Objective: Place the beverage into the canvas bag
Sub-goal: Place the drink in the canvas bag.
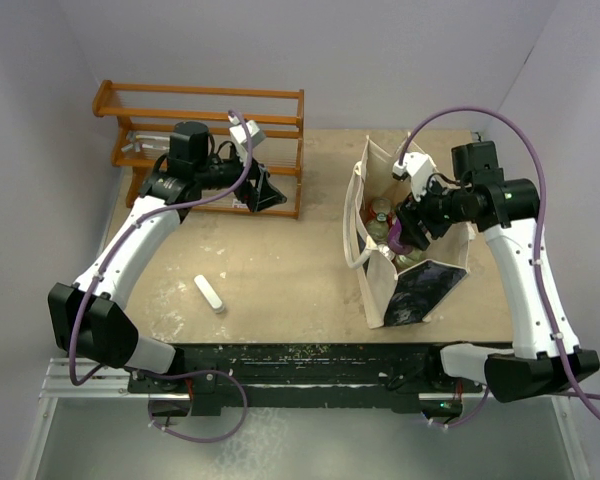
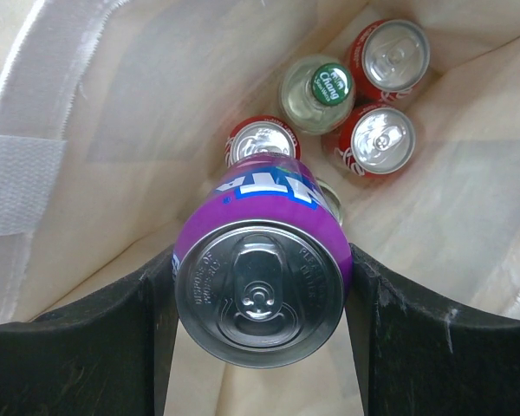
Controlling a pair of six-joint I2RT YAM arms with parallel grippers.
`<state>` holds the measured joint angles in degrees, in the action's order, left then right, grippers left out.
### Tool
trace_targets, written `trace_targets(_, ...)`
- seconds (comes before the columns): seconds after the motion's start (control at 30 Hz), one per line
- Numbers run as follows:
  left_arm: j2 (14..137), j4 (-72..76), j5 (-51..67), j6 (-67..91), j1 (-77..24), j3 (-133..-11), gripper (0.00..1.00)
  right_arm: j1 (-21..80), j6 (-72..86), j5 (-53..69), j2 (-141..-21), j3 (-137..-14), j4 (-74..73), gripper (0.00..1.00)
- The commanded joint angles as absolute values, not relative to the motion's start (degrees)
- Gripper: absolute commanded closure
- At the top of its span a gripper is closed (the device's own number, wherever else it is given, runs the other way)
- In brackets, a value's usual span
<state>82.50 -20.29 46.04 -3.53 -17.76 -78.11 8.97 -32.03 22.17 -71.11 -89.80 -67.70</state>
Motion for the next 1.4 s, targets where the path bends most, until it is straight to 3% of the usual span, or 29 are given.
trace_targets(0.0,81.0,-18.1,46.8,-3.4,-18.0,-77.8,0.09,9.0,-31.8,24.3,-70.5,-89.2,-66.6,1.00)
trace_targets(0.33,81.0,-18.4,46.7,-3.7,-18.0,-77.9,0.09,11.0,-38.6,27.1,-71.5,-86.5,-73.6,1.00)
trace_targets(0.7,80.7,-18.5,46.7,-3.8,-17.9,-77.7,0.09,17.1,-35.0,22.7,-70.4,-81.6,-74.2,1.00)
trace_targets(1.37,80.2,-18.4,46.7,-4.1,-18.0,-76.9,0.09,17.3,-38.6,23.0,-65.6,-72.8,-75.5,1.00)
